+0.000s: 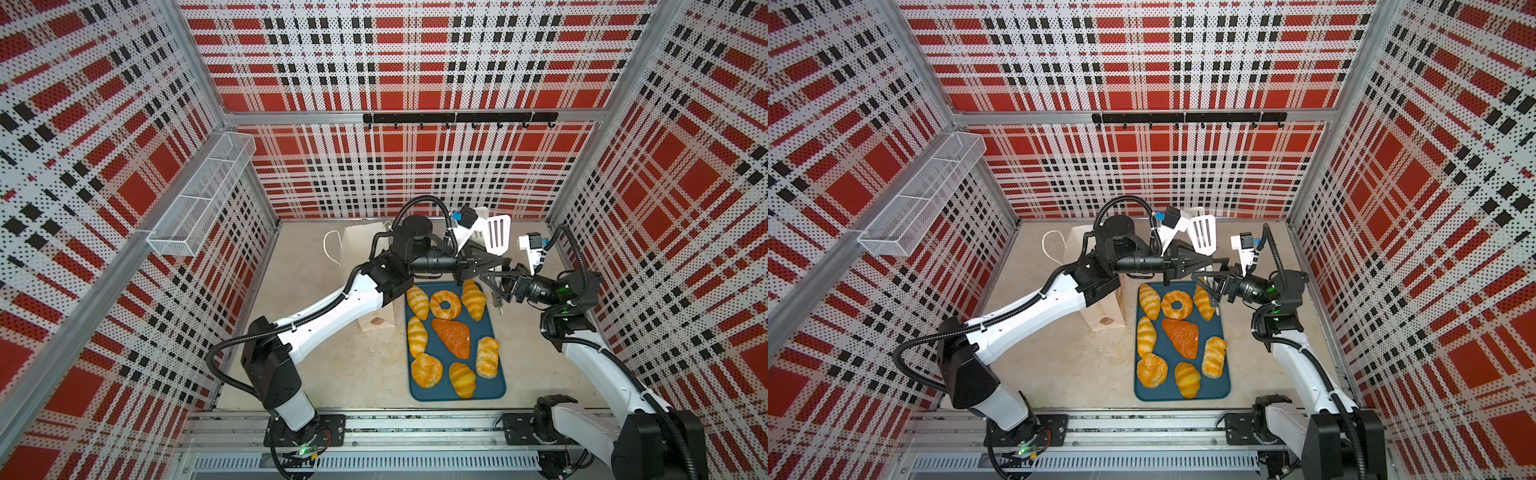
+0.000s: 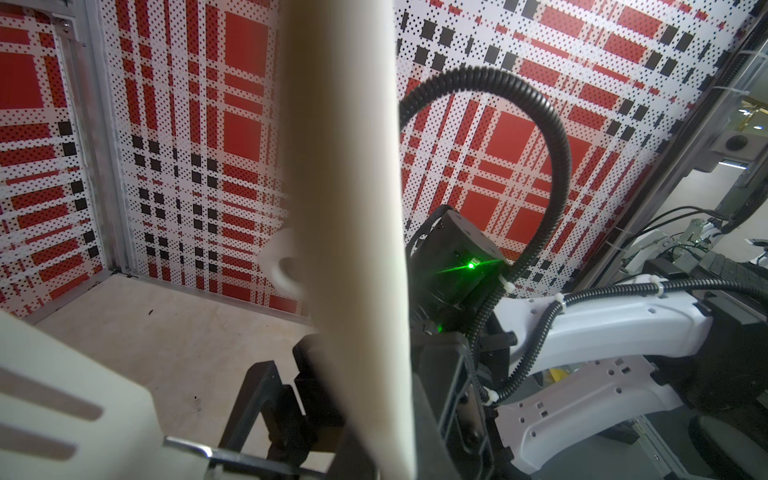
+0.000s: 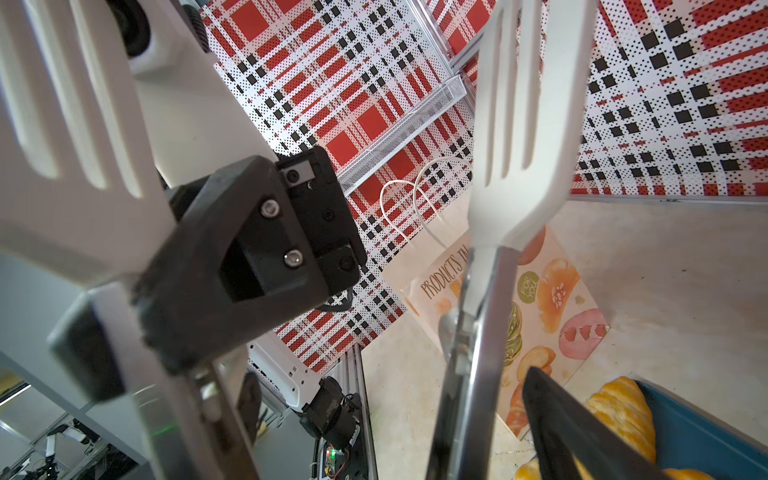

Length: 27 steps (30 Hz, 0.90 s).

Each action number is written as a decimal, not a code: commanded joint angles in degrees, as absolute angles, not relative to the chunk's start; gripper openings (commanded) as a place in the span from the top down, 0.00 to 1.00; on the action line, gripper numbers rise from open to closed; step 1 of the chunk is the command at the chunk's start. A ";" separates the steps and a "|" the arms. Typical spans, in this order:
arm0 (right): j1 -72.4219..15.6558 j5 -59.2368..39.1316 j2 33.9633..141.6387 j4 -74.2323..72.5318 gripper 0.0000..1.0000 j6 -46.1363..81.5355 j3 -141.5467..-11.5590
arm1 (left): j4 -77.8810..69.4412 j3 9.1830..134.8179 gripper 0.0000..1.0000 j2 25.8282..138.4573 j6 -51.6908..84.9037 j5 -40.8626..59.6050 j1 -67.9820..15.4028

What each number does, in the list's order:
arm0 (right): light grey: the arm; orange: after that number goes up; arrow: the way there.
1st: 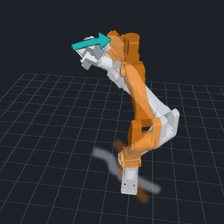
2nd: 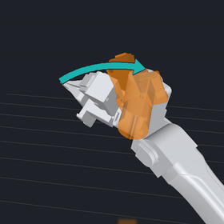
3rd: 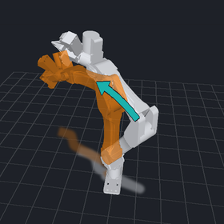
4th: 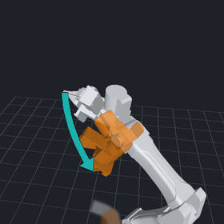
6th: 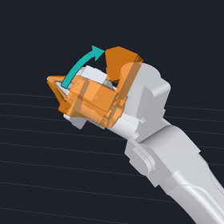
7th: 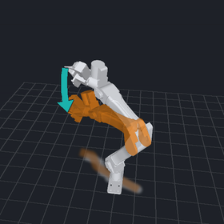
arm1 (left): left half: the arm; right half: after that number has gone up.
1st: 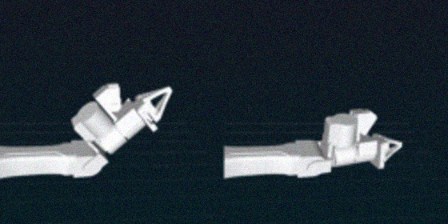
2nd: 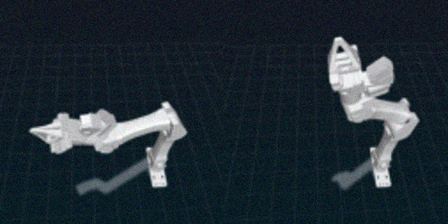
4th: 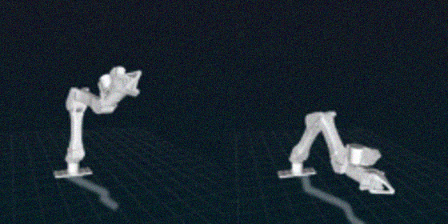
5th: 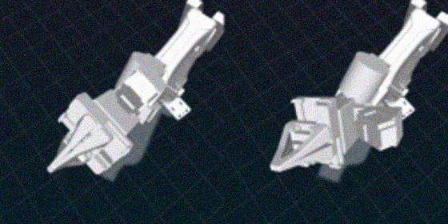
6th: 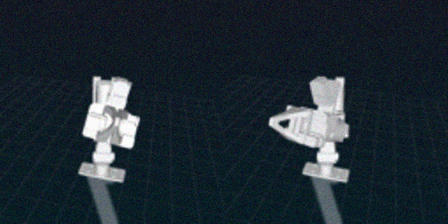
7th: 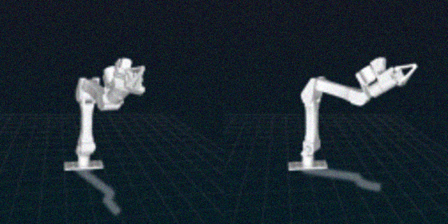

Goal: Place the fake bread into the paper bag

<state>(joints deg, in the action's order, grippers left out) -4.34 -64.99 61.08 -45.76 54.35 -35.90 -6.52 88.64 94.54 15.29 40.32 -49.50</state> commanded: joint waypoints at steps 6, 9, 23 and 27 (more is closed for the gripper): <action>-4.57 -63.63 61.66 -50.64 0.03 57.39 -38.32 | -12.04 87.10 0.92 92.54 16.02 41.98 -50.45; -4.57 -63.65 61.70 -51.25 0.03 57.96 -38.30 | -12.81 87.14 0.92 92.81 16.65 42.74 -50.50; -4.60 -63.56 60.65 -48.32 0.06 56.86 -39.17 | -16.87 85.98 0.91 93.87 19.24 44.30 -51.06; -4.59 -63.98 60.31 -48.57 0.12 57.27 -39.53 | -18.99 85.00 0.91 94.00 20.79 44.38 -50.86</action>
